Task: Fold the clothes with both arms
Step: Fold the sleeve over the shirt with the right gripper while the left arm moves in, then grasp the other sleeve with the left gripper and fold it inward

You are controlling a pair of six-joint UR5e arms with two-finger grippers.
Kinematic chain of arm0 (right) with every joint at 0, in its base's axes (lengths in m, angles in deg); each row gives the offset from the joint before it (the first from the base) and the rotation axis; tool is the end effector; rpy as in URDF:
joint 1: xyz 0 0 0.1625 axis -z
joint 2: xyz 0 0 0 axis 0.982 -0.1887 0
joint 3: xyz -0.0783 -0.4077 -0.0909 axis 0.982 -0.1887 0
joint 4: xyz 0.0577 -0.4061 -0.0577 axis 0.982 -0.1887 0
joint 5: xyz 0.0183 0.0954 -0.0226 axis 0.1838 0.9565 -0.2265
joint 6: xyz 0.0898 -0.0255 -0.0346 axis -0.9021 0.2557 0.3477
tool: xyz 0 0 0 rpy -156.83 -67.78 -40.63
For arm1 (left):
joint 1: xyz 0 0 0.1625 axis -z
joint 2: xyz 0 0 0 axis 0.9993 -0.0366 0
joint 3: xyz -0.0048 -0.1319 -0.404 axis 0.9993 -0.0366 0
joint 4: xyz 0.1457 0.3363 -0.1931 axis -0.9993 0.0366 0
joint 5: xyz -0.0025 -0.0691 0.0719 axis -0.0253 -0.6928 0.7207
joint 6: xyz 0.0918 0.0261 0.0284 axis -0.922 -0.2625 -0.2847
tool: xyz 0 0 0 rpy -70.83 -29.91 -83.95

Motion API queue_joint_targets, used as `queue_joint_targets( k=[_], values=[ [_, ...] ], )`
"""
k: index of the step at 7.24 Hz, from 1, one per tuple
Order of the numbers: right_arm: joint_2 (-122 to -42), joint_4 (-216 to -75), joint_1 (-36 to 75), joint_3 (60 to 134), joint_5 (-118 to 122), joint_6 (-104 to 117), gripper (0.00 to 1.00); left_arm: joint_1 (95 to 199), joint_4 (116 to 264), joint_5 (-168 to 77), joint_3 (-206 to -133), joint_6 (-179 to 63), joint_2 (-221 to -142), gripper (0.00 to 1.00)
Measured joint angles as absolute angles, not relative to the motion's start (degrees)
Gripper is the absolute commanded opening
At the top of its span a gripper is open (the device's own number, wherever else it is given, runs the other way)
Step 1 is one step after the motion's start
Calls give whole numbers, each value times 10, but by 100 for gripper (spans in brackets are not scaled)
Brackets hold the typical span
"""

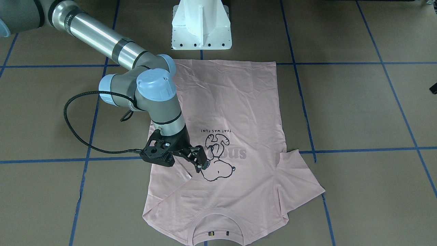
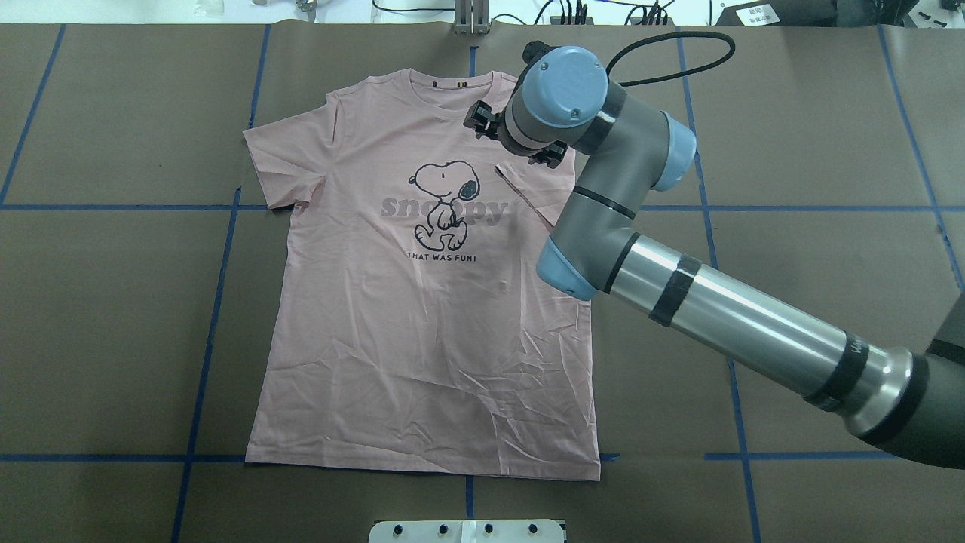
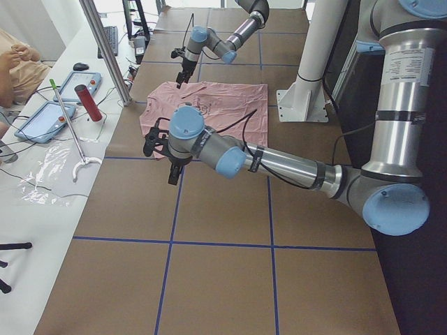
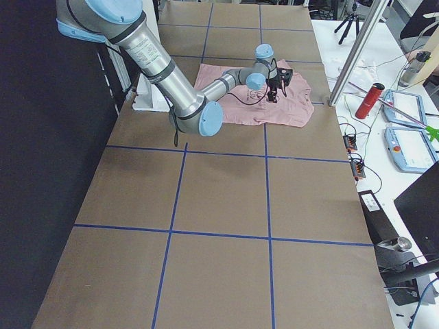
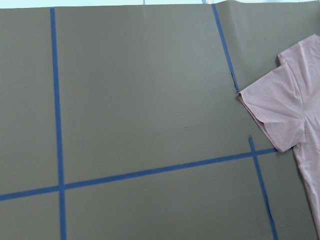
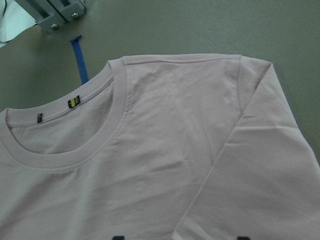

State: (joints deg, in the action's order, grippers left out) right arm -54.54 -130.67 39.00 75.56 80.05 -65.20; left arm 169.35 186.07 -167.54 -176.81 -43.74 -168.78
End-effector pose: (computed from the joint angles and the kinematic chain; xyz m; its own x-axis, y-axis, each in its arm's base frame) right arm -0.5322 -0.5981 0.2239 0.4285 0.3232 0.8438 -0.4980 0.8637 -0.0779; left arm 0.0281 -0.5468 0.4683 0.5104 0.1259 -0.8507 0.1471 0.9619 0.2305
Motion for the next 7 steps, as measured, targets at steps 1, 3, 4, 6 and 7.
queue_joint_targets(
  k=[1, 3, 4, 6, 7],
  values=[
    [-598, -1305, 374, 821, 836, -651, 100, 1638, 1876, -1652, -1725, -367, -1740, 100],
    [-712, -1302, 329, 947, 918, -644, 100, 1533, 1884, -1549, -1638, -249, -1843, 94],
    [-744, -1301, 317, 979, 937, -638, 100, 1497, 1889, -1495, -1589, -220, -1888, 88],
    [-771, -1301, 309, 1006, 943, -632, 100, 1464, 1937, -1433, -1480, -203, -1956, 81],
    [-780, -1301, 309, 1019, 941, -631, 100, 1451, 1969, -1409, -1443, -202, -1967, 75]
  ],
)
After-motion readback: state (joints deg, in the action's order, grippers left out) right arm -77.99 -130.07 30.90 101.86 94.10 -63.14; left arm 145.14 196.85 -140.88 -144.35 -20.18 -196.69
